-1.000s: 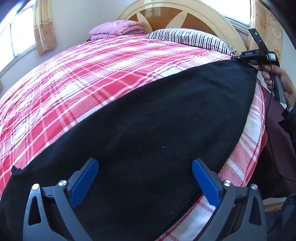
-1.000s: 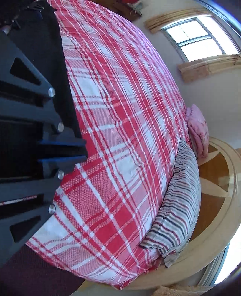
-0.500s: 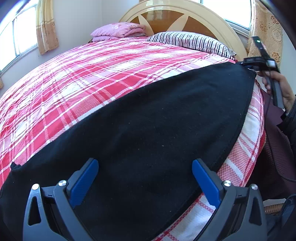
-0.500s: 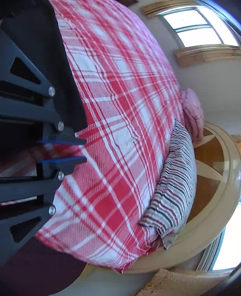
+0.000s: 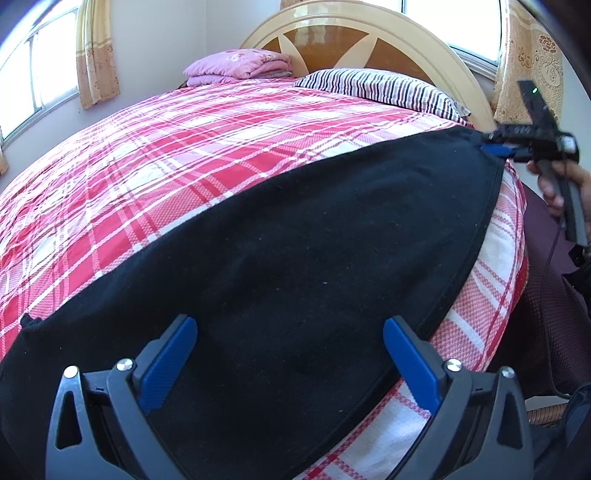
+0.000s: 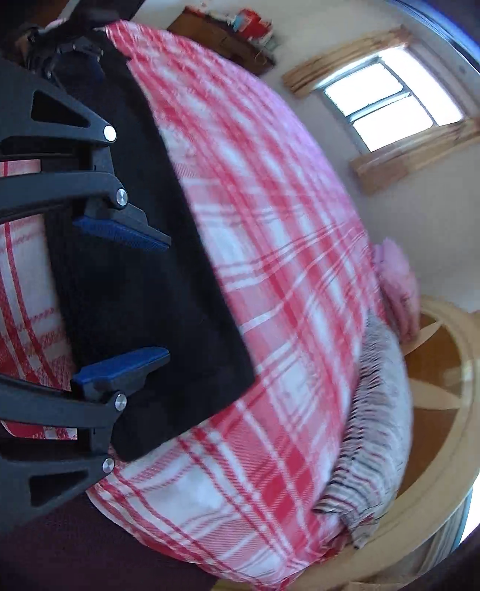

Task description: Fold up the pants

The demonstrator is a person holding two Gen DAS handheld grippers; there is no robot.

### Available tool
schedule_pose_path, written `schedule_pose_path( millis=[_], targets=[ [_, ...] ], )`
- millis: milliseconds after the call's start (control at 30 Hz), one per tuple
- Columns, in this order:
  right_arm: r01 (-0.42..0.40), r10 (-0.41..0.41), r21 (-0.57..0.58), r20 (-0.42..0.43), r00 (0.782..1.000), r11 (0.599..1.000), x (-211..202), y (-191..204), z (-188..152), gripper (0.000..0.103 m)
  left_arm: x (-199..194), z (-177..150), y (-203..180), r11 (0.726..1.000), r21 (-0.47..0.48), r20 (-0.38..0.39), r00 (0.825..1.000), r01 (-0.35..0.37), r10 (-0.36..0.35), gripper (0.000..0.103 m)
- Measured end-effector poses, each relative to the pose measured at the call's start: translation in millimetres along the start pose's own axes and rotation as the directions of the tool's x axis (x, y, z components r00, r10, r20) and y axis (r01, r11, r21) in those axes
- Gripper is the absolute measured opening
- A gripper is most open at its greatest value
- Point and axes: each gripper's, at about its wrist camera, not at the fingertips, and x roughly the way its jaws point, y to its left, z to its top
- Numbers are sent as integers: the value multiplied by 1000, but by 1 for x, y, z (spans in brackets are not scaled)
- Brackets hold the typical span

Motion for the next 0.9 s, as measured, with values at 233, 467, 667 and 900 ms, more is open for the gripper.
schedule_pose_path(
  millis=[233, 467, 667, 900],
  targets=[
    [-75, 60, 134, 113, 992, 988, -43, -33, -10, 56, -25, -5, 13, 999, -17, 30, 998, -52, 52, 103],
    [-141, 108, 310, 121, 987, 940, -55, -80, -32, 56, -48, -25, 48, 983, -93, 56, 985, -159, 165, 103],
    [-173, 131, 330, 145, 981, 928, -44, -83, -32, 56, -49, -37, 71, 964, -171, 37, 976, -204, 214, 103],
    [-244, 178, 347, 213, 961, 906, -53, -89, -31, 56, -42, -40, 74, 960, -202, 25, 979, -194, 203, 103]
  ],
)
